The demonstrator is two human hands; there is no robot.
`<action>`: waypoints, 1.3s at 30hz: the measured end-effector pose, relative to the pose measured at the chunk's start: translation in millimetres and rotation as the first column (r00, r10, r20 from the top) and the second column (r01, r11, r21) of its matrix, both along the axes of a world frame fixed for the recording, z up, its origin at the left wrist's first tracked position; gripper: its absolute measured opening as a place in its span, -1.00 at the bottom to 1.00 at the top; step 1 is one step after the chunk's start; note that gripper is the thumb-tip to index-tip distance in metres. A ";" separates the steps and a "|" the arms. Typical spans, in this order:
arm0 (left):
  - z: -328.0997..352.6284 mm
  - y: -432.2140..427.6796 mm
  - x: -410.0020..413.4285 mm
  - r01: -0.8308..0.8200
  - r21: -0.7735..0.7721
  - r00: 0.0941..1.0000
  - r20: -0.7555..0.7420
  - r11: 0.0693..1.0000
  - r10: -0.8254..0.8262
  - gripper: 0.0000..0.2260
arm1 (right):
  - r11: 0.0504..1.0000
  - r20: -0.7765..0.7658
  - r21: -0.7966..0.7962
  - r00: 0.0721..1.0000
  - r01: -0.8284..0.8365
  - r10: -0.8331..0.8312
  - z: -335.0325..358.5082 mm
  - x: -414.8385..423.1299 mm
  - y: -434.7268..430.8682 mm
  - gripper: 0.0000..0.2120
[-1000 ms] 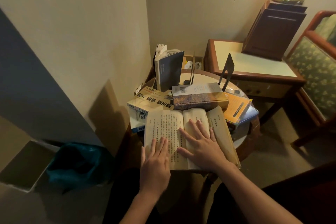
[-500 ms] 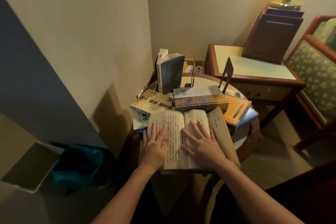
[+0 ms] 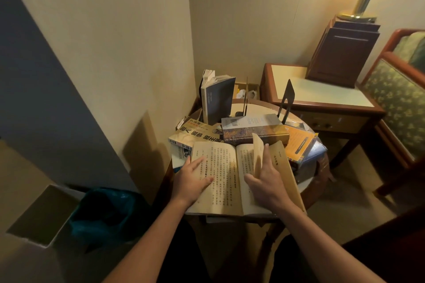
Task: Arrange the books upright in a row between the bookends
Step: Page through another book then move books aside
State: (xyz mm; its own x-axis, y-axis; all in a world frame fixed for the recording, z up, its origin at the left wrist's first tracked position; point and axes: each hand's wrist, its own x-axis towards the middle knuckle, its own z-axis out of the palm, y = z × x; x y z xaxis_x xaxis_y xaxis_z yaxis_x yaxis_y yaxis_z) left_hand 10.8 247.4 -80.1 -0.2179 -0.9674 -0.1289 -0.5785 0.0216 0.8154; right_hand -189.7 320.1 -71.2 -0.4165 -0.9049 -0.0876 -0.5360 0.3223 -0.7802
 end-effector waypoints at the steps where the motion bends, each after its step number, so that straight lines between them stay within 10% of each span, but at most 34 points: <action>1: 2.3 -1.0 -0.8 0.004 0.002 0.999 -0.032 1.000 -0.004 -0.37 | 1.000 0.014 -0.012 1.000 0.009 -0.009 3.0 -1.5 -0.5 0.03; 22: 7.5 -13.8 -9.9 -0.056 0.062 0.964 -0.257 0.997 0.070 -0.50 | 0.972 -0.105 -0.135 0.978 -0.191 0.178 29.6 44.4 -20.6 0.03; 27: 14.4 -14.2 -12.2 -0.127 0.175 0.892 -0.410 0.976 0.190 -0.67 | 0.938 -0.165 0.051 0.923 -0.343 0.347 30.4 40.5 -15.9 -0.27; 34: -5.9 -11.2 -16.0 -0.001 0.018 0.997 -0.078 1.000 0.003 -0.27 | 0.767 -0.656 0.247 0.480 -0.591 0.582 25.7 15.5 -17.3 -0.52; 39: -19.2 -11.6 -16.7 0.024 0.081 0.999 -0.037 0.996 -0.021 -0.19 | 0.898 -0.691 0.053 0.634 -0.436 0.349 17.6 0.8 -15.0 -0.51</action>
State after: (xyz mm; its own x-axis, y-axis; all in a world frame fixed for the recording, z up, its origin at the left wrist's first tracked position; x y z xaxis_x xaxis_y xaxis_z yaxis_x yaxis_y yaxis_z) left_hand -6.0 235.7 -99.3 -0.2451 -0.9489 -0.1989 -0.5491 -0.0333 0.8351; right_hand -189.0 305.1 -53.6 0.0748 -0.9815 0.1760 -0.9788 -0.1060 -0.1754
